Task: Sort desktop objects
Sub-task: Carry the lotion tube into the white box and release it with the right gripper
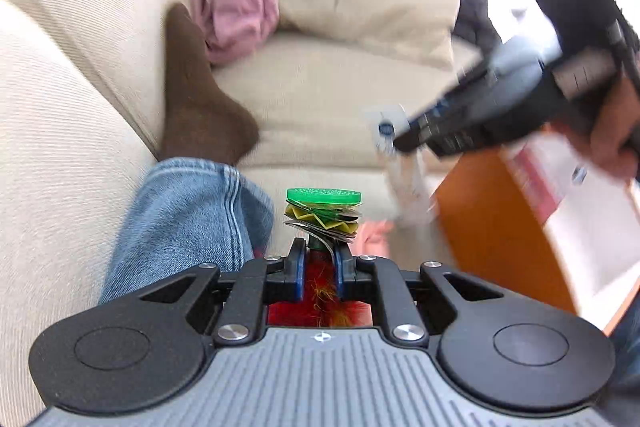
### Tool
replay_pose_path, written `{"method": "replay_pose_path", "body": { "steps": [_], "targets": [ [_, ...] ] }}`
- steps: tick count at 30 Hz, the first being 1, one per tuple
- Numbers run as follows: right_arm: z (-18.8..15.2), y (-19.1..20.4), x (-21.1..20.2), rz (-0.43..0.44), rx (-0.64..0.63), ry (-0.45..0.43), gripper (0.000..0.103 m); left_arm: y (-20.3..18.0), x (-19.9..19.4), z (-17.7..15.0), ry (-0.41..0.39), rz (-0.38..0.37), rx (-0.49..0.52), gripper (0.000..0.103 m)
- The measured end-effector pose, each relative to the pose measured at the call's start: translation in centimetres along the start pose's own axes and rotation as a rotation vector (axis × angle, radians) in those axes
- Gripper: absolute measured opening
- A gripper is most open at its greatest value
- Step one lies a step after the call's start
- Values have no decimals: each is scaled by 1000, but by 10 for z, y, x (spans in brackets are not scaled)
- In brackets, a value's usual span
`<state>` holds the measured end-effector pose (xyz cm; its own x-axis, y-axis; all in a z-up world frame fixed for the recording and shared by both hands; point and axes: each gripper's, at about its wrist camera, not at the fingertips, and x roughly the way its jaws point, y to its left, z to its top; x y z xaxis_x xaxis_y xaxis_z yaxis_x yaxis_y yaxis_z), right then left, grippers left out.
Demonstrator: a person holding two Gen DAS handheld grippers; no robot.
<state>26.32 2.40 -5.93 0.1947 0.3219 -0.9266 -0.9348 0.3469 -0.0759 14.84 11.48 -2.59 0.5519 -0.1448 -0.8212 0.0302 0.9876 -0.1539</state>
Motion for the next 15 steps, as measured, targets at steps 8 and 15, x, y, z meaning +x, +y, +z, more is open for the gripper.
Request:
{"method": "replay_pose_path", "body": {
  "steps": [8,15],
  "targets": [
    [-33,-2,-84,60,75,-206,9,-30,-65,12,-115,-73,-52,15],
    [-98,-31,-176,38,147,-376,9,-75,-93,17,-146,-174,-23,15]
  ]
}}
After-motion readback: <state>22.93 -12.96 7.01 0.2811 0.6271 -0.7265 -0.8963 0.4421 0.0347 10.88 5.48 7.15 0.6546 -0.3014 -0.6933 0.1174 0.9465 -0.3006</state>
